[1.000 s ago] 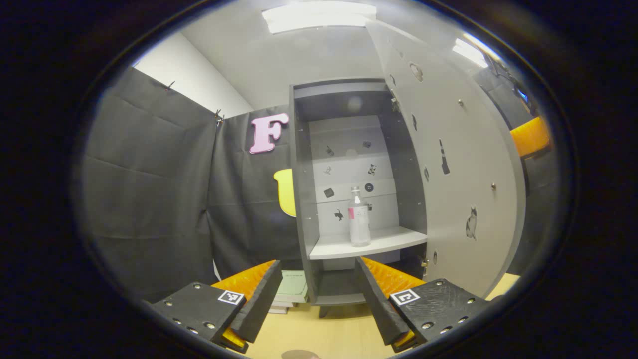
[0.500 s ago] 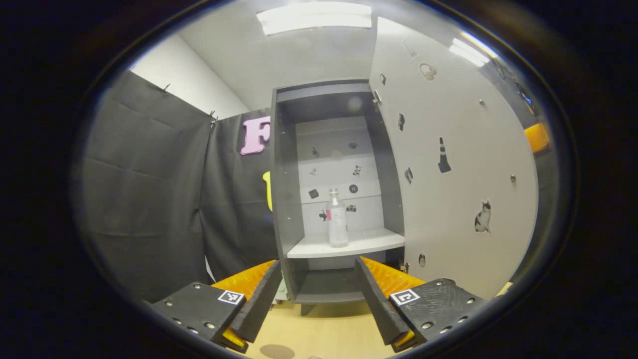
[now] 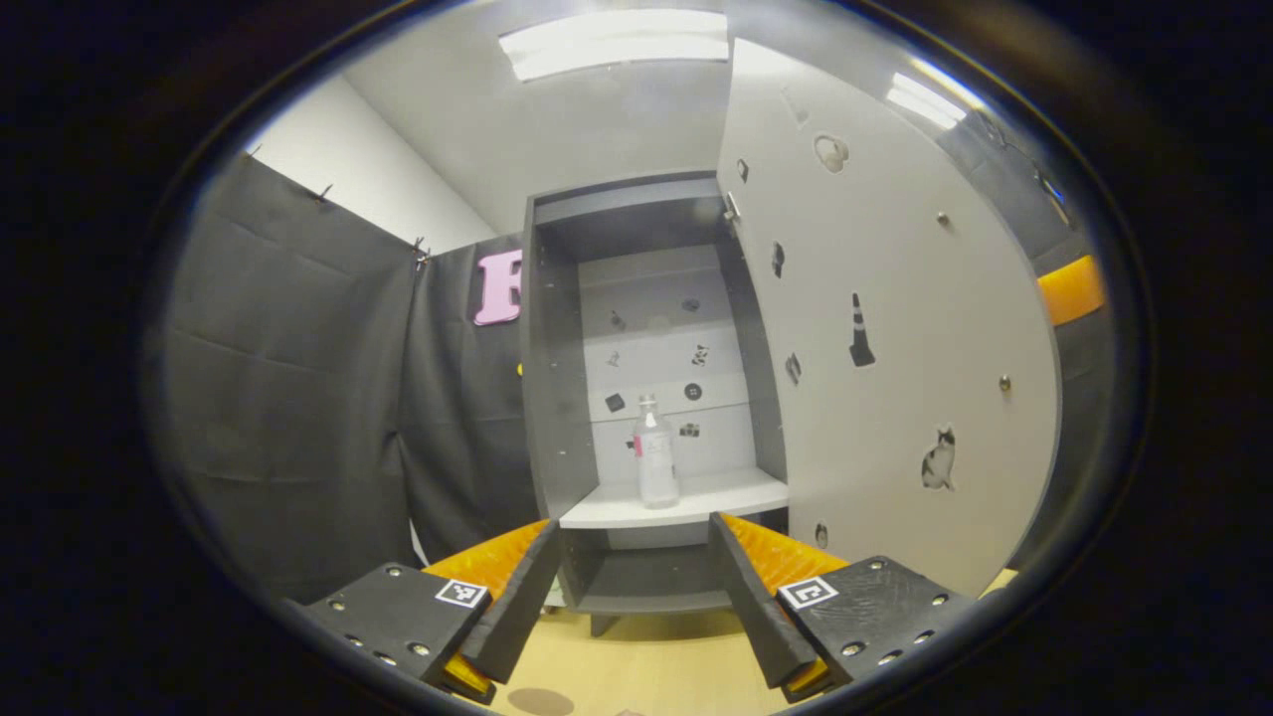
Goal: Open the cabinet door with the right hand, grasp the bottle in the cabinet with the left hand and place it on the coaster, then close the cabinet door with the right hand.
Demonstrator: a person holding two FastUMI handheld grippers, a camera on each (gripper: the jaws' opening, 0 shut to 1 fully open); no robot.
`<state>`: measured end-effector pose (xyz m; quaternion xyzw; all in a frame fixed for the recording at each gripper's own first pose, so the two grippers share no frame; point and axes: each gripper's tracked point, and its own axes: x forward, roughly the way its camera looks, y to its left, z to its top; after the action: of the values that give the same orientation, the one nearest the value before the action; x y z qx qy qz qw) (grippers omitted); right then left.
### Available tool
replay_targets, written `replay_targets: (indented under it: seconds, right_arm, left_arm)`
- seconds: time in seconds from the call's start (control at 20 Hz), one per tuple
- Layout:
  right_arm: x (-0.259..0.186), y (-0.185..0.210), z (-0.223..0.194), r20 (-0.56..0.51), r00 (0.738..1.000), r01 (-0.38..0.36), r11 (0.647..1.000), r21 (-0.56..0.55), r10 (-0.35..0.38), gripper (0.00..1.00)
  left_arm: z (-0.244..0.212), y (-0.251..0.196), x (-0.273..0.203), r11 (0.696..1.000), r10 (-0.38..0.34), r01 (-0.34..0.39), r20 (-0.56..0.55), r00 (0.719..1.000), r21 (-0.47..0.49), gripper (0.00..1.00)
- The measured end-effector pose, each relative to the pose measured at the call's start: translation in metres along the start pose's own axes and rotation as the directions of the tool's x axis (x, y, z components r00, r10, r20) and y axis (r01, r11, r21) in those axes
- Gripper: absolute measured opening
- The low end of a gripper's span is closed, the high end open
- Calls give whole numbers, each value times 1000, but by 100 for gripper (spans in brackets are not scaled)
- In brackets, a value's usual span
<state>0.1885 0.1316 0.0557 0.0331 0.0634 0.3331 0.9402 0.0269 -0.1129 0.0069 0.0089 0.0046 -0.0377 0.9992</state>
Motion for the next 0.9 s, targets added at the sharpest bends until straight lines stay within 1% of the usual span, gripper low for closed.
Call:
replay_targets:
  seconds: [0.1,0.15,0.2,0.25,0.3,0.35,0.45,0.55,0.6,0.7,0.75,0.8,0.85,0.9]
  right_arm:
    - [-1,-8,-2,16,999,49,998,31,-50,41]
    - [-5,-13,-4,11,996,84,995,45,-85,42]
    - [-8,-22,-6,4,992,125,991,52,-125,51]
    - [-11,-34,-8,2,985,175,983,53,-175,67]
    - [-13,-44,-9,2,973,229,972,51,-229,77]
    - [-18,-53,-11,3,960,280,959,48,-280,100]
    - [-23,-71,-16,-4,930,367,929,43,-367,98]
    - [-26,-82,-19,-15,902,433,900,53,-433,98]
    - [-27,-85,-21,-22,892,452,890,61,-451,97]
    - [-27,-91,-26,-37,871,491,869,68,-490,97]
    - [-29,-96,-26,-39,856,516,854,67,-515,98]
    - [-30,-101,-26,-38,841,541,838,70,-540,93]
    - [-30,-103,-27,-36,828,561,825,77,-560,93]
    - [-29,-106,-27,-37,818,575,813,87,-574,98]
  left_arm:
    - [3,-7,8,1000,-26,26,4,1000,-15,89]
    - [4,-8,9,999,-36,36,7,999,-18,90]
    - [4,-10,12,999,-45,45,7,999,-21,90]
    - [4,-11,13,998,-55,55,3,998,-26,90]
    - [3,-13,15,998,-63,63,-3,998,-32,90]
    - [2,-14,16,997,-68,68,-11,998,-38,90]
    - [1,-16,20,995,-82,81,-17,997,-51,90]
    - [3,-19,27,993,-97,96,-15,995,-70,90]
    - [4,-21,29,991,-106,105,-15,994,-82,89]
    - [4,-27,35,987,-127,125,-17,992,-97,89]
    - [3,-27,38,986,-137,135,-22,990,-98,90]
    - [1,-27,40,985,-147,144,-26,989,-95,89]
    - [0,-28,42,984,-157,154,-30,987,-92,88]
    - [-1,-29,42,982,-169,166,-33,985,-90,92]
